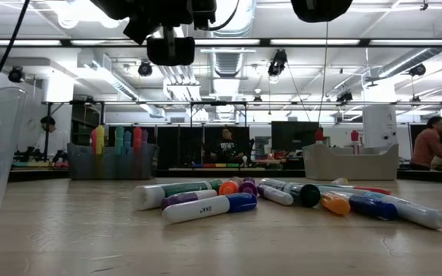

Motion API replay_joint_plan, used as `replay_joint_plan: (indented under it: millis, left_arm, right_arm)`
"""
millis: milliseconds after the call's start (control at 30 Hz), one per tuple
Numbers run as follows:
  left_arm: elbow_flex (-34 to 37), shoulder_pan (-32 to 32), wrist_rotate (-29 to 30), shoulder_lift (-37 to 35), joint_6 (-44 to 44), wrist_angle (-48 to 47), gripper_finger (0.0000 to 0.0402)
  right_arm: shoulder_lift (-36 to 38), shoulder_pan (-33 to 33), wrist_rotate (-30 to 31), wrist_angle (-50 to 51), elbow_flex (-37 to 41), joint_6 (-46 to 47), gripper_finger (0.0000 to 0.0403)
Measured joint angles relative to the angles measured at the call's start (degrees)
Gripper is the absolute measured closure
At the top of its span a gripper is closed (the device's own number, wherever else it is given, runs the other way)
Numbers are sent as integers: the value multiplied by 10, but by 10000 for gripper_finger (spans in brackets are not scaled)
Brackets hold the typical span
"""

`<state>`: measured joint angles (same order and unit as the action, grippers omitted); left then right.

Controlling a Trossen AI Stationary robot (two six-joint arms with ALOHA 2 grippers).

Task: Pick & Place Markers
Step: Put the dark yellow highlighter pen into the black bin

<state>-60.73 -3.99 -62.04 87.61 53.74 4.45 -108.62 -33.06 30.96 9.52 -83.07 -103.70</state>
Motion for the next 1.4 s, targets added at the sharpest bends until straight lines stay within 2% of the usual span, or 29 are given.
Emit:
replay_joint_plan:
  millis: [233, 467, 1400]
  left_arm:
    - [0, 6, -2, 0, -15, -33, 296]
    - [1, 6, 30, 0, -30, -37, 296]
    - [1, 39, 24, 3, -42, -60, 296]
  right_arm:
    - [0, 3, 0, 0, 0, -3, 346]
    - [0, 4, -2, -1, 0, -5, 346]
    - [0, 16, -17, -16, 0, -28, 346]
